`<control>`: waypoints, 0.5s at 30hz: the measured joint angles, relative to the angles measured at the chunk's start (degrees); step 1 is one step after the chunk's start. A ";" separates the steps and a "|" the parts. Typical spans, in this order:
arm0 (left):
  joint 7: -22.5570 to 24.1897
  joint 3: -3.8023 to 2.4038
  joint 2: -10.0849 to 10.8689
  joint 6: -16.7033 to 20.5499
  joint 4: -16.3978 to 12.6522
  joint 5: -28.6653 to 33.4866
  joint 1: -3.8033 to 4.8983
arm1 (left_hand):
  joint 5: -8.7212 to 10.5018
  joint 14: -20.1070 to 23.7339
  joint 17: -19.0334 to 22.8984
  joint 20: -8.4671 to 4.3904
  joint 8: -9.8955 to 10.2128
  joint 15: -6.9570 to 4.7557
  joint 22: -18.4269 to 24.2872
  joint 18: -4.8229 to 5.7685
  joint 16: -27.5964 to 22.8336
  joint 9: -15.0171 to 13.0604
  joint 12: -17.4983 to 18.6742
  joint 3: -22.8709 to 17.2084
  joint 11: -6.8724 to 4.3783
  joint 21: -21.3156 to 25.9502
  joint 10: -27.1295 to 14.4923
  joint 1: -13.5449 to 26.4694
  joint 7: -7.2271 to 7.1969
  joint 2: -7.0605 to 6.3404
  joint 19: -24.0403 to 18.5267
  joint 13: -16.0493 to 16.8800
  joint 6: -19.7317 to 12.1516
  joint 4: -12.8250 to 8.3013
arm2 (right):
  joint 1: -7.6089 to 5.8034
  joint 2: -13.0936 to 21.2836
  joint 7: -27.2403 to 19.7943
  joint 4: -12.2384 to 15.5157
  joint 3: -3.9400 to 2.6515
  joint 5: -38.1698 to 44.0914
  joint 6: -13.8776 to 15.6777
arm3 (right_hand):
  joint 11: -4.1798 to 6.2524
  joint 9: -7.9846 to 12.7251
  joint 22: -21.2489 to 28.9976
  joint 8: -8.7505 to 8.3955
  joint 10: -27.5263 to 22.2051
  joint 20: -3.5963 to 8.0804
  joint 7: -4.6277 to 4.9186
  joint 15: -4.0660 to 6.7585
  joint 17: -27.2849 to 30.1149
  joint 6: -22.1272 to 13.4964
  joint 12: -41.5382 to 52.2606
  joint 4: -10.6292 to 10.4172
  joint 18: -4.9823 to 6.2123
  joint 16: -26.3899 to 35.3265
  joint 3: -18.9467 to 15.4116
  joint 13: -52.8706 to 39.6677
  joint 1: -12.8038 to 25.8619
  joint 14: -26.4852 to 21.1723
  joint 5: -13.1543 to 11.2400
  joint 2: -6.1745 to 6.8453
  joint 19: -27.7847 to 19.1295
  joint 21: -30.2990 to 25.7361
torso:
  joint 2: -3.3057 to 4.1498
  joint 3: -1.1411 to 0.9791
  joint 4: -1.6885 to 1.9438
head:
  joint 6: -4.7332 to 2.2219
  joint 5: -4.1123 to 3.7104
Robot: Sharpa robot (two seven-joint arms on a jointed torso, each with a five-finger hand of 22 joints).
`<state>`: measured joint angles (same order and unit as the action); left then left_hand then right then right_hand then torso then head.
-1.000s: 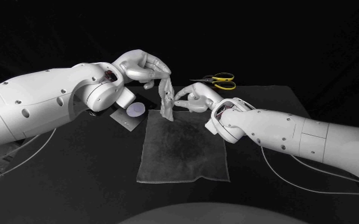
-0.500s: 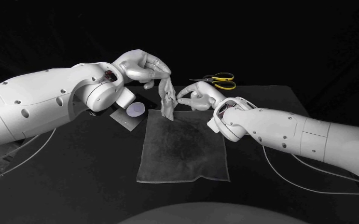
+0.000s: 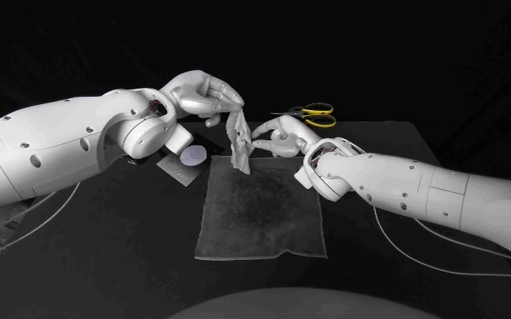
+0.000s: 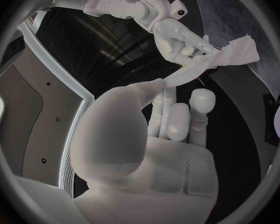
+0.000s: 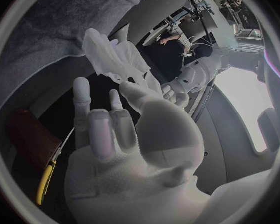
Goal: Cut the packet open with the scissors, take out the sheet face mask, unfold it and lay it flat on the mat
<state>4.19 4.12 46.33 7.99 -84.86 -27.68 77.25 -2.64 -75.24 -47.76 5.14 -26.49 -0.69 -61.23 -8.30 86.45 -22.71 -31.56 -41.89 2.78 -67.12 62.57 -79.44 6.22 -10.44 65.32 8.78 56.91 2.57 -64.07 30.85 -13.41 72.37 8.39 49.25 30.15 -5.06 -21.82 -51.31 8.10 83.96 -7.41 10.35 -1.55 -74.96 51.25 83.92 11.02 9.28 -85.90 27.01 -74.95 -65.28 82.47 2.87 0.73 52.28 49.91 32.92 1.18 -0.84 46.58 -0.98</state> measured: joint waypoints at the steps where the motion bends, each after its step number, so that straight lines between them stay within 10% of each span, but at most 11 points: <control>1: 0.00 0.00 0.01 0.00 -0.01 0.00 0.00 | 0.00 0.00 0.00 0.00 0.00 0.00 0.00 0.00 0.00 0.00 0.00 0.00 0.00 0.00 0.00 0.00 0.00 0.00 0.00 0.00 0.00 0.00 | 0.00 0.00 -0.07 0.09 0.00 0.00 -0.16 | -0.15 0.13 0.00 -0.24 0.14 -0.10 0.16 -0.09 0.00 -0.16 -0.11 0.25 -0.01 0.01 -0.05 0.00 -0.29 -0.09 0.00 0.29 -0.10 0.00 | 0.00 0.01 0.00 | 0.01 0.00; 15: 0.00 0.00 0.02 -0.03 -0.03 0.01 0.00 | 0.00 0.00 0.02 0.00 0.01 0.00 0.01 0.00 0.00 -0.01 0.01 0.00 0.00 0.00 0.00 0.07 -0.02 -0.07 0.00 -0.01 -0.02 0.00 | 0.00 0.02 -1.24 0.69 0.00 -0.23 -2.42 | -0.18 0.63 -0.07 -0.59 0.17 -0.44 -0.04 -0.29 0.06 1.03 -0.33 0.60 -0.05 0.09 -0.28 0.05 -1.10 -0.29 0.00 -0.41 -0.44 0.00 | -0.03 0.02 0.00 | 0.21 -0.03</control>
<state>4.19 4.12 46.35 7.96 -84.89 -27.67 77.25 -2.64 -75.24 -47.74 5.14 -26.47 -0.69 -61.22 -8.30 86.45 -22.72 -31.55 -41.89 2.78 -67.12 62.57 -79.37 6.21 -10.51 65.32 8.77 56.89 2.57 -64.07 30.87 -14.64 73.06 8.39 49.02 27.73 -5.24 -21.19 -51.38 7.52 84.14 -7.85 10.31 -1.84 -74.90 52.27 83.58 11.63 9.23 -85.81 26.72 -74.90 -66.38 82.18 2.87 0.31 51.84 49.91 32.88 1.20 -0.84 46.79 -1.01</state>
